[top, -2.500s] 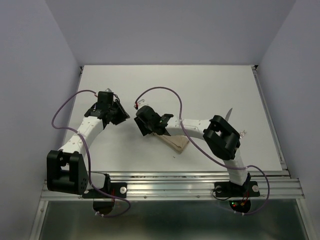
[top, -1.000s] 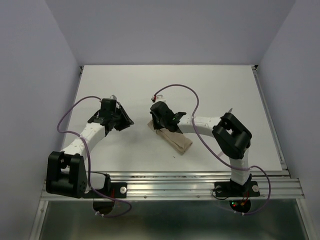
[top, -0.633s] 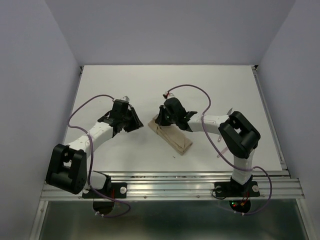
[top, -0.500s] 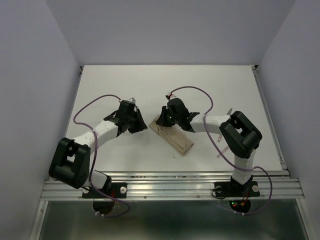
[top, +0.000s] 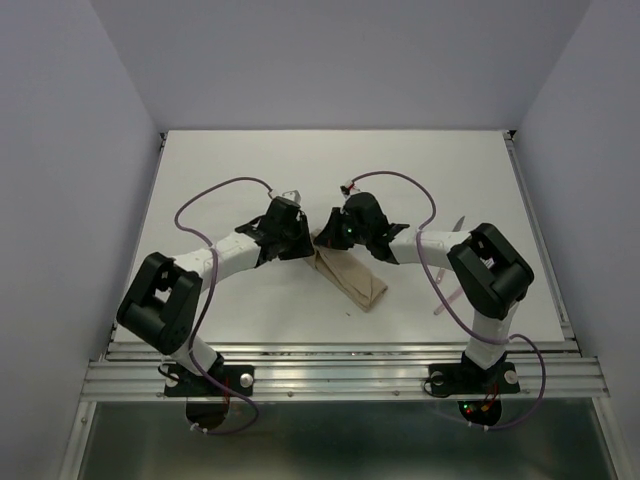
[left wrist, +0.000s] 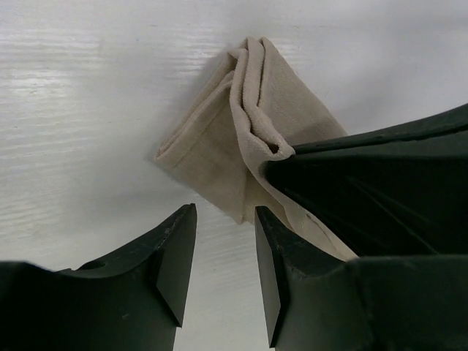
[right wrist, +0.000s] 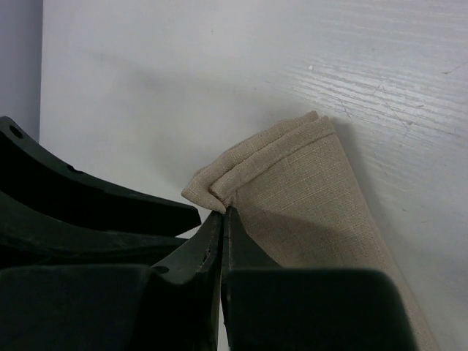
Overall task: Fold the napkin into a case and place the utensils inside
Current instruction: Grasp the top corner of the smaller rectangle folded napkin from the folded napkin.
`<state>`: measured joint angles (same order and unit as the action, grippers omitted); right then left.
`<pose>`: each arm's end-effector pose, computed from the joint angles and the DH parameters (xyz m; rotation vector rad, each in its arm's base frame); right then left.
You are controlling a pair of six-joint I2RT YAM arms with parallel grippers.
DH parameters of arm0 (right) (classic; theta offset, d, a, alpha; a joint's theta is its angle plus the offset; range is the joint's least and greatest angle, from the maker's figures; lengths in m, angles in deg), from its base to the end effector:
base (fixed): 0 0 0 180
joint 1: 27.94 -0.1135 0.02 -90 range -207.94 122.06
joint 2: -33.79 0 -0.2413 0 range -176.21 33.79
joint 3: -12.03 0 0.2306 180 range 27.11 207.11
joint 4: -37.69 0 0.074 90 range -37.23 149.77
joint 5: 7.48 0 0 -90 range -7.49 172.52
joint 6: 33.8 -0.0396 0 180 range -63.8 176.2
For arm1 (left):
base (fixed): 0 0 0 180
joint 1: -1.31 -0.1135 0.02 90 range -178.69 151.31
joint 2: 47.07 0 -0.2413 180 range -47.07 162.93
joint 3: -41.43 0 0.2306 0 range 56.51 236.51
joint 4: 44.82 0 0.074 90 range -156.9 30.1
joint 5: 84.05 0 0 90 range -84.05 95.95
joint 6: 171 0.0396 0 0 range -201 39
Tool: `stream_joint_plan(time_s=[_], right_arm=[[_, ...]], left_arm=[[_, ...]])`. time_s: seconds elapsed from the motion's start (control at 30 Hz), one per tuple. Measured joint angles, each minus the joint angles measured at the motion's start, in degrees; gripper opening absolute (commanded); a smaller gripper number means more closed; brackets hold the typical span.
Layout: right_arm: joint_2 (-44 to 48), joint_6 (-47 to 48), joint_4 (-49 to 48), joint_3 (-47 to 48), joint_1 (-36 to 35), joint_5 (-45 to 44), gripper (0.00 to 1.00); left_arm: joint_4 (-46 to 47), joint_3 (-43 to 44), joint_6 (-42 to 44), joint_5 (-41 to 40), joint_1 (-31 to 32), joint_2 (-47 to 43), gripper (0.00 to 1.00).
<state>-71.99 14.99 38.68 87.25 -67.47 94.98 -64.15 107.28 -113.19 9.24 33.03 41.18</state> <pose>0.2878 0.2486 0.1695 -0.1064 2.2951 1.0217 0.2630 -0.1652 0.1912 0.0209 2.3826 -0.6230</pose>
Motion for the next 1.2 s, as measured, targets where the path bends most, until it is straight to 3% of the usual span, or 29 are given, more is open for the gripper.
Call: stream_joint_plan(time_s=[0.3,0.77,0.93,1.2], right_arm=[[0.2,-0.6,-0.2,0.0,0.9,1.1,0.01],[0.8,-0.9,-0.5,0.0,1.5,1.6,0.01],[0.8,-1.0,-0.5,0.0,1.6,1.5,0.01],[0.9,-1.1,-0.6,-0.2,1.6,2.3,0.01]], left_arm=[[-1.1,4.4,2.8,-0.5,2.7,5.4,0.52],[-2.3,6.6,3.9,-4.5,4.6,10.1,0.35],[-2.8,7.4,3.9,-5.4,4.8,11.3,0.34],[-3.3,8.6,3.9,-6.7,4.9,12.2,0.08]])
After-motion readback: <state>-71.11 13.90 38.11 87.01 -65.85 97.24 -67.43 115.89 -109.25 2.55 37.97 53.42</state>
